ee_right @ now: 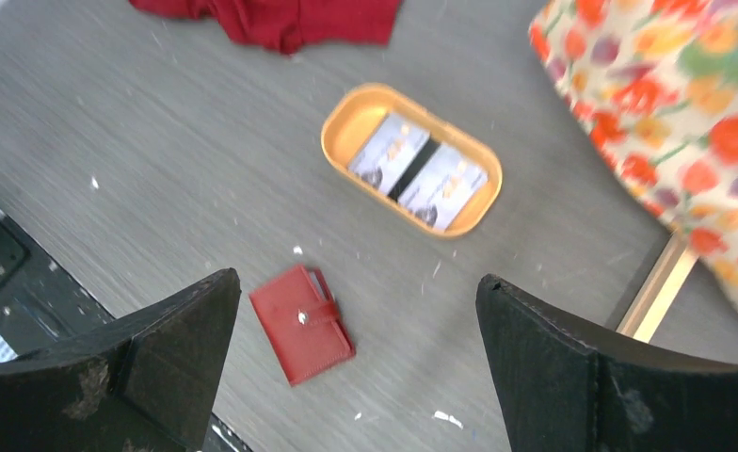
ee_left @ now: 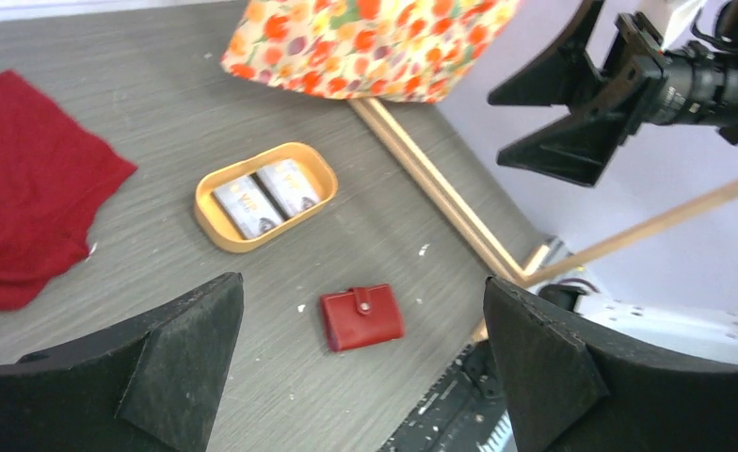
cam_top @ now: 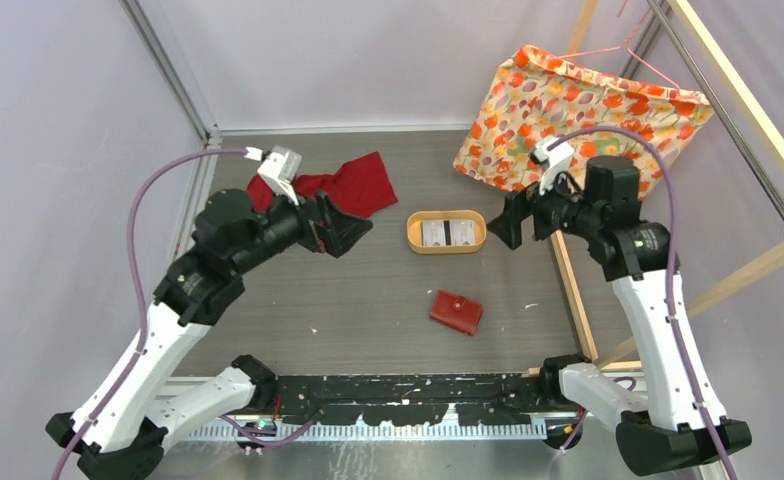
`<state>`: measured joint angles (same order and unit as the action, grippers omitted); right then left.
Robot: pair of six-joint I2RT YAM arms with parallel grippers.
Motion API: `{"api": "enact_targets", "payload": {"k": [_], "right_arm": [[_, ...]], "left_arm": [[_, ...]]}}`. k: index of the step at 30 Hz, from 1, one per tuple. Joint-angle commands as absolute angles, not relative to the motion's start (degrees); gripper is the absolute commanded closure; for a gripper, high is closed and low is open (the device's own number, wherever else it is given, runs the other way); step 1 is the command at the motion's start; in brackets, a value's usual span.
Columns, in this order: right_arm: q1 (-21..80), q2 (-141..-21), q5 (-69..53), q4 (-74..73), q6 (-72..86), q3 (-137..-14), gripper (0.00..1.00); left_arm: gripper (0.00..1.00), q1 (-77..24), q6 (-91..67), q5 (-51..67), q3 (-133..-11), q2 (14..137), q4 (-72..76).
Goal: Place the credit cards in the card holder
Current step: Reset both arms
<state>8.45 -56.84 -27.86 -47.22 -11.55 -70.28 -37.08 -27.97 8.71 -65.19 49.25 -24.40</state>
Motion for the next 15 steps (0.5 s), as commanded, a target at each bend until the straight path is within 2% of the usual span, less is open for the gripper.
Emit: {"api": "enact_targets", "payload": {"k": [1,7,15], "right_arm": [[7.8,-55.05,-30.44,-48.46,-6.8,-78.94,0.0],[7.74,-53.91,-20.22,-50.28,3.93,-86.41,0.0],[7.8,-54.65,-21.74,-58.15,2.58,-96.15,0.0]], "left_arm": [[0.0,-32.89,-27.6,25.3,-74.31,50.79,-34.53],[0.0,-31.97,-28.42,25.99,-83.1,52.01,-38.76],[0.0,-31.99,-29.62,24.61,-90.75,51.85,-44.44]]}}
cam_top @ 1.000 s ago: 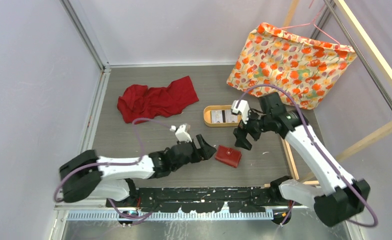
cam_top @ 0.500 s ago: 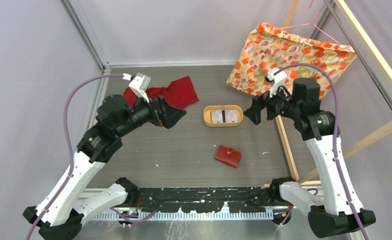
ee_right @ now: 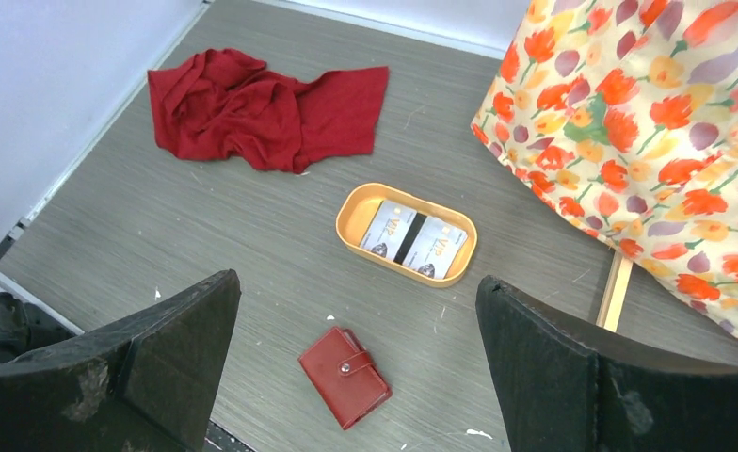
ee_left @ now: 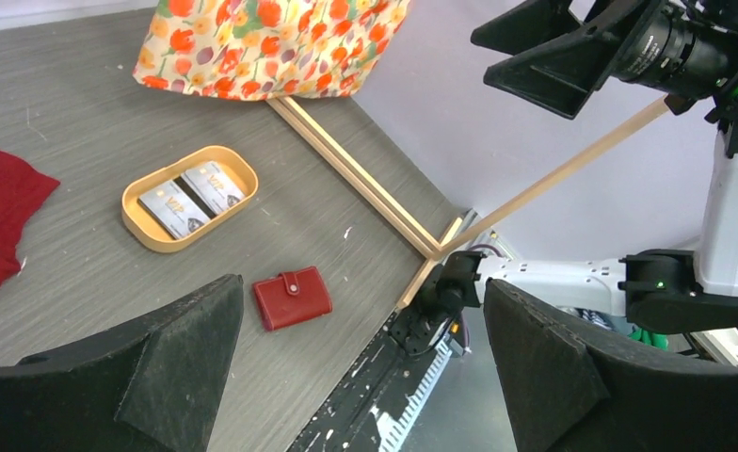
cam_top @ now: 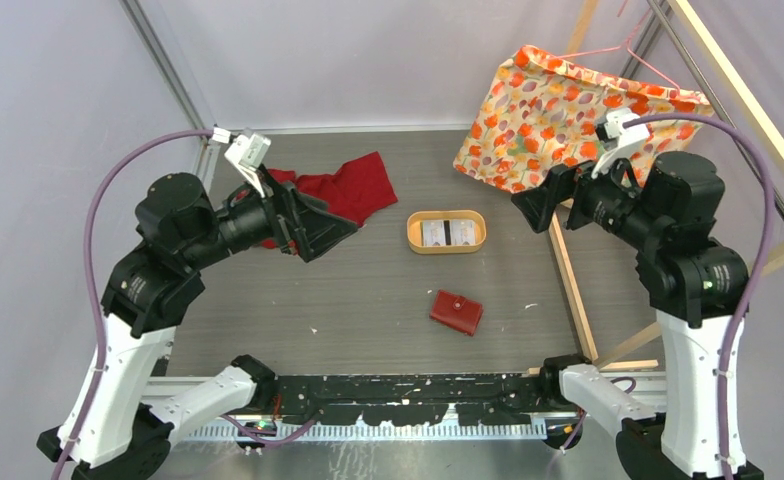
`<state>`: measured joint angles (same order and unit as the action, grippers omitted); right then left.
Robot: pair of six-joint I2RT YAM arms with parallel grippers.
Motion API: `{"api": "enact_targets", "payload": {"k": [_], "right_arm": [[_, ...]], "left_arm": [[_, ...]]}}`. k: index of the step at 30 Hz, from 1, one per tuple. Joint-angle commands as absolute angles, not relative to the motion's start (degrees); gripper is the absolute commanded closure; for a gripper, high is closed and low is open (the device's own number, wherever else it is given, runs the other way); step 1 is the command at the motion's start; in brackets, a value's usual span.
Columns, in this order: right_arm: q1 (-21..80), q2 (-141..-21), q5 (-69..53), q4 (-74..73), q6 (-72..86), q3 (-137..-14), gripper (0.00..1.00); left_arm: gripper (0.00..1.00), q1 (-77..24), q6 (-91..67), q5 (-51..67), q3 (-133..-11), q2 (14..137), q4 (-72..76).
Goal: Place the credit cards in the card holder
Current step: Reset both arms
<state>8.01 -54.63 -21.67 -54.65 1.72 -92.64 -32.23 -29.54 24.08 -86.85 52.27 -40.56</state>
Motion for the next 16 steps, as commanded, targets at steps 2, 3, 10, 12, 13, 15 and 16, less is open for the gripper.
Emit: {"api": "enact_targets", "payload": {"k": [2,3,10,12,13,15,16], "right_arm": [[7.82,-55.16,-23.26,-59.18,1.4,-97.45,0.0],[7.63,-55.52,-23.97,-59.8,0.84,-97.93,0.0],[7.22,-57.11,-26.81,-62.65,-2.0,-100.48,0.0],[6.87,-57.65,-28.61,-62.9,-2.82,-101.03,0.0],[6.64,-57.84,-29.39,-63.01,-3.11,-101.15,0.0],[5.48,-57.98,-30.77,-63.04,-3.18,-100.61,0.0],[4.93,-57.82,-31.62,-62.8,-3.39,-99.87,0.0]], "left_arm": [[0.0,-31.99,-28.97,23.93,-91.79,51.94,-46.43],[0.0,-31.99,-28.92,23.83,-91.73,51.83,-46.64],[0.0,-31.99,-28.19,21.36,-88.99,49.08,-47.5],[0.0,-31.99,-27.6,20.7,-88.82,48.6,-48.22],[0.0,-31.99,-27.29,20.47,-88.67,48.34,-48.39],[0.0,-31.99,-26.53,20.4,-87.97,47.98,-48.1],[0.0,-31.99,-26.34,20.31,-87.34,47.81,-47.77]]}}
